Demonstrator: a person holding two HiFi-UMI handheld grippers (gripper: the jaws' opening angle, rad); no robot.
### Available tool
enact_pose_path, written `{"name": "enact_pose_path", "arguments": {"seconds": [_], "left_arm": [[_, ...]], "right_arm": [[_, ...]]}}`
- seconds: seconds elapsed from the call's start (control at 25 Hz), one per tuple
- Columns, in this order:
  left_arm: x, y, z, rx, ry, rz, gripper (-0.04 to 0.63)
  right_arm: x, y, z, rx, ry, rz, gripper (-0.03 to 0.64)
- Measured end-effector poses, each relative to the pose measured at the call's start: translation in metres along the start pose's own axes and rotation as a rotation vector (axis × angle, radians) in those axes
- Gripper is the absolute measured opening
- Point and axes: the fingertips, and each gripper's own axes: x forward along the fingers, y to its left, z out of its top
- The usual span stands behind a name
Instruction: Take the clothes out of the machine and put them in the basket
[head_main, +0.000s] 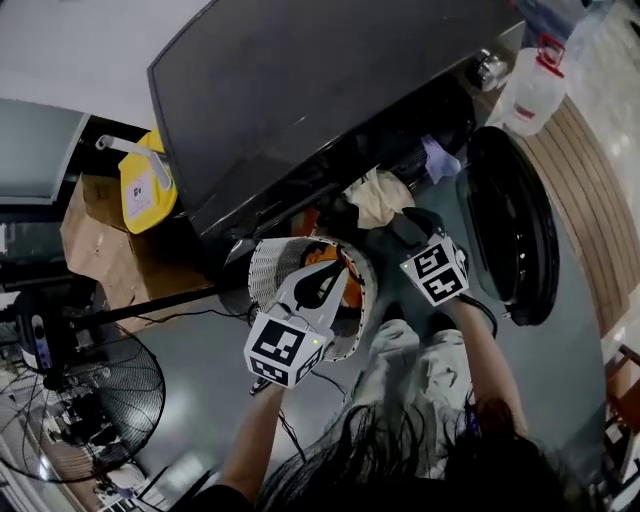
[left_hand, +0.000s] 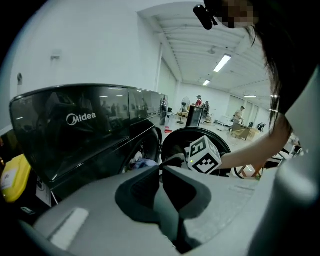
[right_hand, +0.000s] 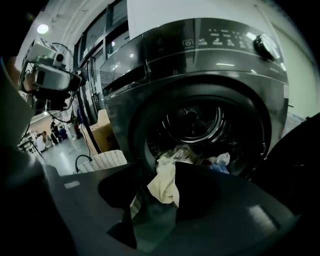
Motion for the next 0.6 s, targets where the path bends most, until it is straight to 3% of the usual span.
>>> {"name": "enact_pose_path", "arguments": {"seconds": [0.16,0.6], "left_arm": [[0.016,0.010,-0.018,0.029,0.039,-0.015,0.015],[0.040,0.053,-0.049,-0.016,0.040,0.056,0.017]], "right_arm": [[0.031,-0.006,-0.017,-0.082,0.059,0.013,0.228],[0.119,-0.020,-0.040,-0.131,0.120,0.028,0.290]]}}
